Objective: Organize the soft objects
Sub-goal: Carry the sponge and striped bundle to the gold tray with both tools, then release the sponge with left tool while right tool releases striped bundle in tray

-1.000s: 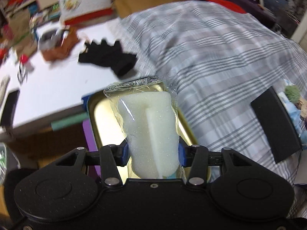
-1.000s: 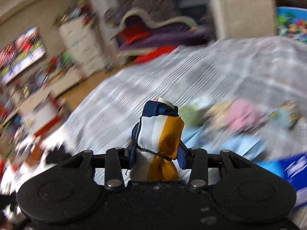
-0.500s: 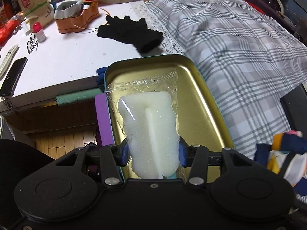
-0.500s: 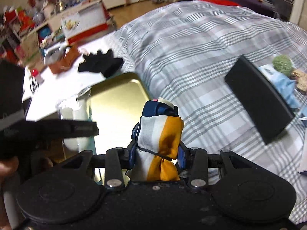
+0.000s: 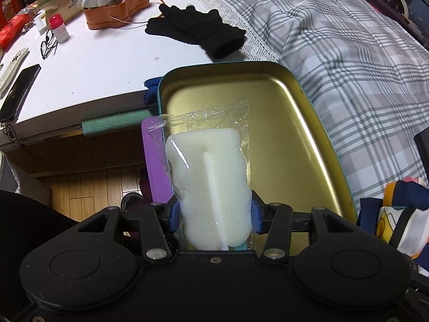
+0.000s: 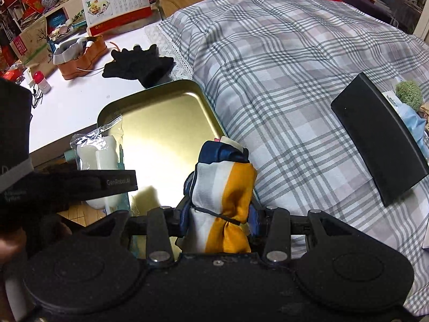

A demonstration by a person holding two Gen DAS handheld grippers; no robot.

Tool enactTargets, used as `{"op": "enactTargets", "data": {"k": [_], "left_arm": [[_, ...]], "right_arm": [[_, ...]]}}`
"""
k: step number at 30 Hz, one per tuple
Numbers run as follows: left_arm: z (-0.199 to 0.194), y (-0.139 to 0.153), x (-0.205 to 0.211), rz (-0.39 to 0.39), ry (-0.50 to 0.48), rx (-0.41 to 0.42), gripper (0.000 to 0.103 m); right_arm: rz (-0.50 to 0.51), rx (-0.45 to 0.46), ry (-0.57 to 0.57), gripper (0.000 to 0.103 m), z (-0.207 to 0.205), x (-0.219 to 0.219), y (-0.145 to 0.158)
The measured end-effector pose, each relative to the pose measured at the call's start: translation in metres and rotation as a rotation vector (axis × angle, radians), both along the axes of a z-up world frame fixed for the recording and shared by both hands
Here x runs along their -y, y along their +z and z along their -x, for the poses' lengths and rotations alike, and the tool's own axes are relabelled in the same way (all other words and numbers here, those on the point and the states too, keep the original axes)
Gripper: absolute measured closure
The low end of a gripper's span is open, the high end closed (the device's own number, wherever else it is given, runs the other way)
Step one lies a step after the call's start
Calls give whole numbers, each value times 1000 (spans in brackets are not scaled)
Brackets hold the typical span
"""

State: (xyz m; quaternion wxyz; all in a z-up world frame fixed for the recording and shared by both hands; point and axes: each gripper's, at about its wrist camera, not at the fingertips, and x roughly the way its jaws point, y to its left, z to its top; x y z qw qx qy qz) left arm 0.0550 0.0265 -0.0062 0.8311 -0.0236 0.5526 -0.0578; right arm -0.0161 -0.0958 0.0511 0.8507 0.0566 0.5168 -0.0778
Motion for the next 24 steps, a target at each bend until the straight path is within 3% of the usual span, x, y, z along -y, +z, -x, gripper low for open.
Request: {"op": "enactTargets", "data": {"k": [5, 14, 24], "left_arm": [[0, -3, 2, -13, -11, 1, 53], [0, -3, 3, -8, -10, 14, 31], [0, -6, 1, 8, -14, -14, 29]], "right_arm": [[8, -5, -3, 62, -2, 0, -2], [12, 1, -4, 60, -6, 0, -3], [32, -16, -4, 60, -3, -2, -5]]}}
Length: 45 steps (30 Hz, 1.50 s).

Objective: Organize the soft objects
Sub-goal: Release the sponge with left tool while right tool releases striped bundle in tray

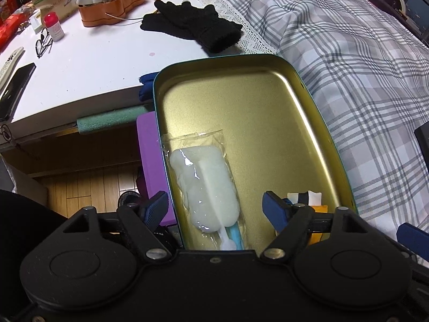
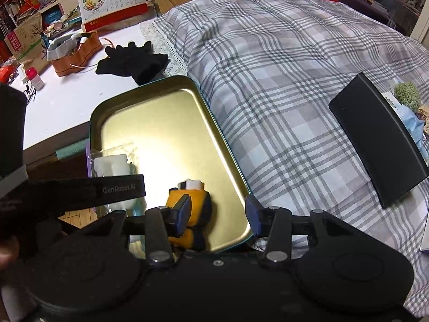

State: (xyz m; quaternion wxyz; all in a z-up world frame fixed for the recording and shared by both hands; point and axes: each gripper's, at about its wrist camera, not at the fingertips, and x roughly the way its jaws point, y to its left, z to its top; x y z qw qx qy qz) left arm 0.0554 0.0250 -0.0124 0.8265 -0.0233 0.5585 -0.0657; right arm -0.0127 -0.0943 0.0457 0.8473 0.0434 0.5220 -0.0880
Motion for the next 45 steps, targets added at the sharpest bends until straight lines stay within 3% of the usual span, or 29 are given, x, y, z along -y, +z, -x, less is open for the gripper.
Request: {"op": "enactTargets", "data": {"k": [16, 23, 30, 45], "left_arm": [[1, -4, 0, 8, -14, -23, 26], [3, -5, 2, -9, -17, -30, 14], [9, 2, 5, -24, -32, -12, 10], [34, 24, 13, -55, -85, 28, 10]], "right_arm": [[5, -28, -21, 58, 1, 4, -5], [-2, -31, -30, 57, 2, 6, -5], [-17, -28, -50, 56, 11, 13, -3], [-37, 20, -81, 53, 40, 25, 16]]}}
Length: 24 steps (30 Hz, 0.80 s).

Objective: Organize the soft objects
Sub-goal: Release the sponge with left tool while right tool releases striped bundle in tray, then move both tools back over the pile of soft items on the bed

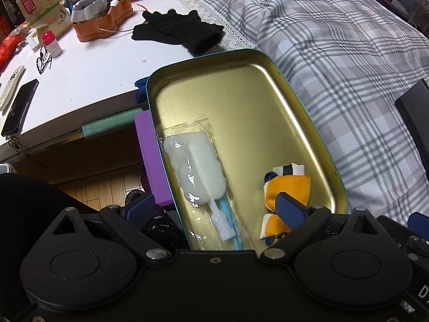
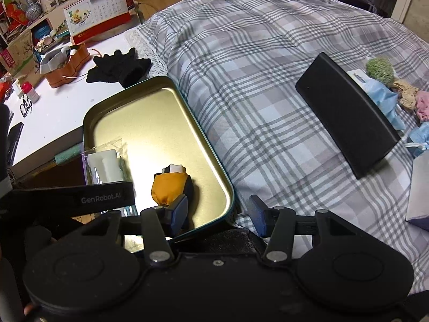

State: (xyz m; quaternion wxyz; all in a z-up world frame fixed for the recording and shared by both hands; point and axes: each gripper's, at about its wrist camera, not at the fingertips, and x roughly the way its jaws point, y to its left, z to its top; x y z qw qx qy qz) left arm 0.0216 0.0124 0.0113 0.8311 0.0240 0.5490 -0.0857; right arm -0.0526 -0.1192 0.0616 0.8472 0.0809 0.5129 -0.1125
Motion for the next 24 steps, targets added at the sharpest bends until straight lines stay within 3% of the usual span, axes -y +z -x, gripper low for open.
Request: {"op": "enactTargets", "data": {"k": [15, 21, 24], "left_arm": [[33, 21, 13, -19, -59, 51, 9], [52, 32, 25, -51, -106, 93, 9], [63, 39, 32, -58, -140, 118, 9]], "right_arm": [[0, 49, -64, 44, 40, 21, 12], [-14, 84, -133, 36, 61, 41, 20], [-5, 122, -176, 25, 77, 51, 27]]}}
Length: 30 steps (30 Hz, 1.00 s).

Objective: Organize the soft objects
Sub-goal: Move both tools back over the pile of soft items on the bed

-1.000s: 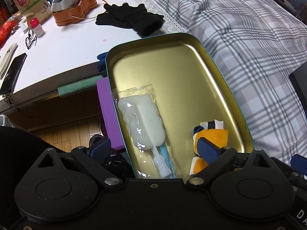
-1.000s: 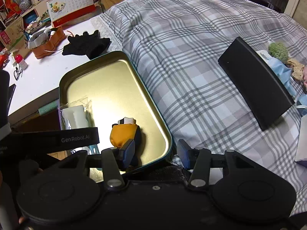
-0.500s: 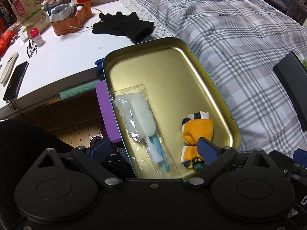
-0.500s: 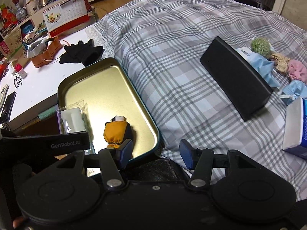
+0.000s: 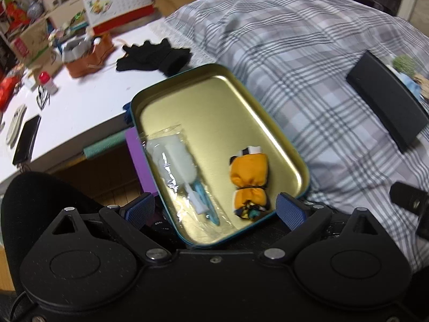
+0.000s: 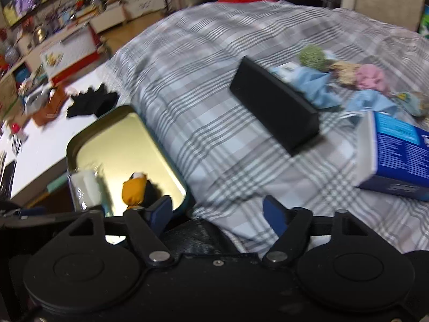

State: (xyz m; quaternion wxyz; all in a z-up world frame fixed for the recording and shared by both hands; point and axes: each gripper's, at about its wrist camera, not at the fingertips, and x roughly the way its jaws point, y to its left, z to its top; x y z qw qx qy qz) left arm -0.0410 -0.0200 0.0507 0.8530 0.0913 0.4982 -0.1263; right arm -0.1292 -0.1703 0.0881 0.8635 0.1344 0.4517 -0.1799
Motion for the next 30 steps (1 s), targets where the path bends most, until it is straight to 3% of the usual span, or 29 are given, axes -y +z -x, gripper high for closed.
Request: {"op": "enactTargets", "data": {"k": [8, 20, 26, 30], "left_arm": [[27, 27, 24, 35, -101, 58, 3], [48, 60, 67, 39, -218, 99, 3], [58, 67, 93, 14, -297, 102, 3], [65, 71, 110, 26, -354, 125, 3]], "right_arm": [[51, 56, -148, 1, 36, 36, 15], [177, 58, -495, 1, 86, 110, 28], [234, -5, -507, 1, 103, 137, 31], [264, 29, -528, 1, 123, 151, 41]]}}
